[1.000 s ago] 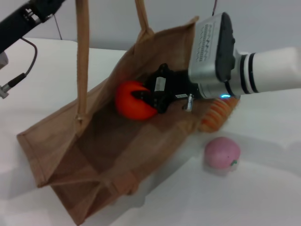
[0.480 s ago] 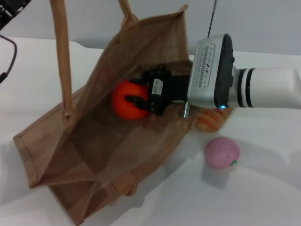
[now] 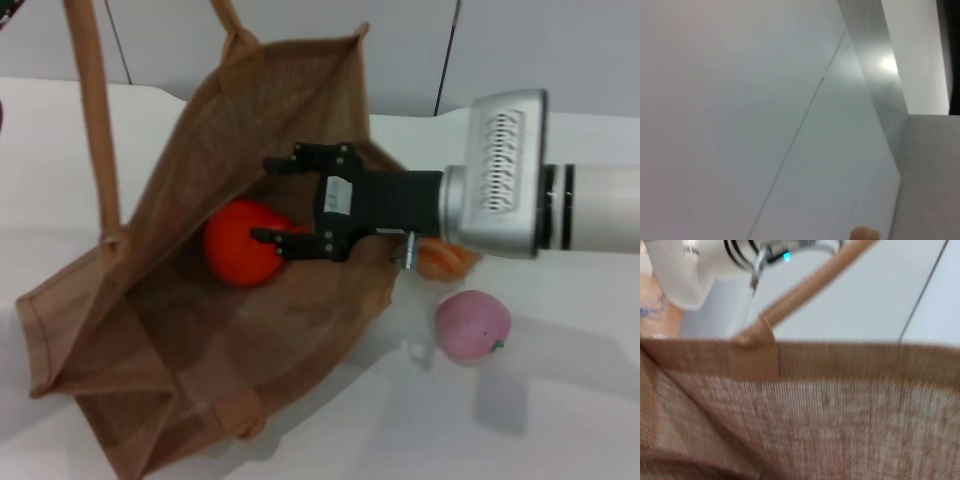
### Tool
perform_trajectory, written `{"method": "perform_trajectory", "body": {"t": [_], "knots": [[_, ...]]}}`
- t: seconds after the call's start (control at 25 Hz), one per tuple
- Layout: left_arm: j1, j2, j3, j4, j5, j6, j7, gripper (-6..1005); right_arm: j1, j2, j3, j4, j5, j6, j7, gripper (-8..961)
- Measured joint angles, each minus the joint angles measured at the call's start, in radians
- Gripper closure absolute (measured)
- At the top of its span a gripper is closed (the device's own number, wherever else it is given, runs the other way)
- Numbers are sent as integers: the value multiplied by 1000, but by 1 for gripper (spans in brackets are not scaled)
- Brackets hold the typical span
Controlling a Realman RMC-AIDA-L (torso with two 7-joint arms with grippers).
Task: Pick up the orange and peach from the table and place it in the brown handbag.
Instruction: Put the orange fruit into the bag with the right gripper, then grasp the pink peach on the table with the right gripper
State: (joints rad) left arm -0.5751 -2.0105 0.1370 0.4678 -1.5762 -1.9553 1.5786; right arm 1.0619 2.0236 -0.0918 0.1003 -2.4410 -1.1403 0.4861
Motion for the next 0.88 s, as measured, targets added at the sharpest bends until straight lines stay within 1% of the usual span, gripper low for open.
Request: {"method": "perform_trajectory", "body": {"t": [0.08,0.24,0.32,0.44,0.64,0.76,0.88], "knots": [[9,-3,-19,0,0,6,8,879,-17,-2,2,-14,0,-48,3,309],[31,-7,-69,0,4,27,24,880,-64,-5,5,-73,2,-207,13,244],[40,-11,-76,0,4,48,34,880,-100,-5,11,-125,15,-296,25,217],[51,-16,-77,-1,3,77,49,880,-143,-7,14,-201,35,-368,110,203],[60,-19,-87,-14,3,121,77,879,-181,-10,-20,-342,32,-400,346,202],[60,-18,-98,-44,5,152,109,879,-204,-13,-85,-407,31,-402,447,203],[63,-17,-101,-52,2,183,123,879,-221,-13,-162,-440,30,-403,521,204]]}}
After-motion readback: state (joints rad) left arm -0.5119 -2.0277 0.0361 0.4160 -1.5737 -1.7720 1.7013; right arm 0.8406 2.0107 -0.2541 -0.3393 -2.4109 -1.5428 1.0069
